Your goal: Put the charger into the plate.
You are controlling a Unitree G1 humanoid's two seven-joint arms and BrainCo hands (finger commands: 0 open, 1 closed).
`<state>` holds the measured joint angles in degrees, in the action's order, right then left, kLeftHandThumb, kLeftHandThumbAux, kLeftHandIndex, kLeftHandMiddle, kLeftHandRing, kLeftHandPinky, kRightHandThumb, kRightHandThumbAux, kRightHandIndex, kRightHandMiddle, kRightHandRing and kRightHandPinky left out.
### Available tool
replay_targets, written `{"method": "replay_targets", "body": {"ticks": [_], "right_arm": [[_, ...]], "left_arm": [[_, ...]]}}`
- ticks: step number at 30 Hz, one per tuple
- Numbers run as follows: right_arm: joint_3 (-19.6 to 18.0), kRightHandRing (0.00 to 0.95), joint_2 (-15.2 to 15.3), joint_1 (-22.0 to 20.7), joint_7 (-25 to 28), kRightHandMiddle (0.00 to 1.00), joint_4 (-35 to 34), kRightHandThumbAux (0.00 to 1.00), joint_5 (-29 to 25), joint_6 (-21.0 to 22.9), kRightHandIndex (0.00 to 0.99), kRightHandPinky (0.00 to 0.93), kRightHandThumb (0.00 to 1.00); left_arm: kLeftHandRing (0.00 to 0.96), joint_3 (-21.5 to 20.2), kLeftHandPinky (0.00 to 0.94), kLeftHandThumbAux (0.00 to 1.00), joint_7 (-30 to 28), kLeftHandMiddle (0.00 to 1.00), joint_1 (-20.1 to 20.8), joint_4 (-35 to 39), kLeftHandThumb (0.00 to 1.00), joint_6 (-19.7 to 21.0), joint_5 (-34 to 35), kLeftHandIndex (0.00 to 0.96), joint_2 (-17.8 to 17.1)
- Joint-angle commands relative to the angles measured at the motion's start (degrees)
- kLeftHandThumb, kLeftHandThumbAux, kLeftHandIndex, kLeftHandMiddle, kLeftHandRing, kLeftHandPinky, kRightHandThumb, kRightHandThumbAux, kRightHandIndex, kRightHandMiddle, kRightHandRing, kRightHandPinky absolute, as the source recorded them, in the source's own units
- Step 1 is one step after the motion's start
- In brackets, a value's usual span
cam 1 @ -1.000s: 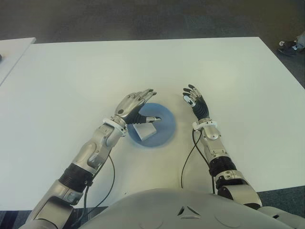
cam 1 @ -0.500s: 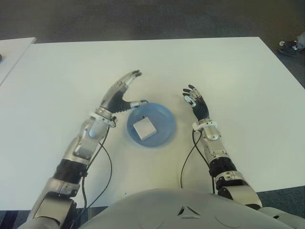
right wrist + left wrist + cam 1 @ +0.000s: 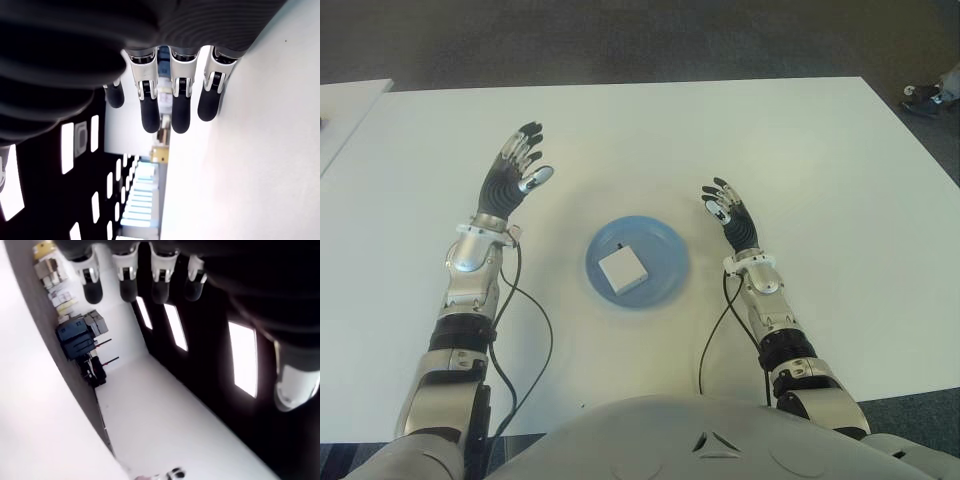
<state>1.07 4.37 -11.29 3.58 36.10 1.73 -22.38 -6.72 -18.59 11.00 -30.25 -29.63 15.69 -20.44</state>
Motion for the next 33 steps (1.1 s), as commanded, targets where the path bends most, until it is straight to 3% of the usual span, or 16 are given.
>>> {"method": "replay_targets", "body": {"ticks": [1, 9, 18, 33], "right_arm": [[0.08, 0.203, -0.11, 3.55, 0.67, 0.220, 3.03, 0.419, 0.07, 4.33, 0.092, 0.172, 0.000], [-0.21, 0.189, 0.09, 3.61, 0.54, 0.202, 2.85, 0.441, -0.03, 4.81, 0.097, 0.167, 0.000], [-0.60, 0.173, 0.10, 3.87, 0.58, 0.185, 2.55, 0.460, -0.40, 5.04, 0.099, 0.153, 0.000], [-1.17, 0.155, -0.34, 4.24, 0.58, 0.164, 1.82, 0.475, -0.77, 5.50, 0.081, 0.159, 0.000]], "left_arm": [[0.012, -2.53, 0.005, 0.526, -3.78, 0.034, 0.46, -9.10, 0.000, -0.03, 3.12, 0.008, 4.04], [0.000, -4.53, 0.000, 0.502, -5.61, 0.001, 0.96, -12.73, 0.000, 3.76, 4.36, 0.000, 7.07], [0.000, -4.63, 0.000, 0.474, -4.88, 0.000, 1.84, -14.81, 0.000, 7.14, 2.62, 0.000, 7.61], [0.000, -3.30, 0.000, 0.486, -1.51, 0.000, -1.66, -10.22, 0.014, 8.00, -1.28, 0.000, 9.81]]}}
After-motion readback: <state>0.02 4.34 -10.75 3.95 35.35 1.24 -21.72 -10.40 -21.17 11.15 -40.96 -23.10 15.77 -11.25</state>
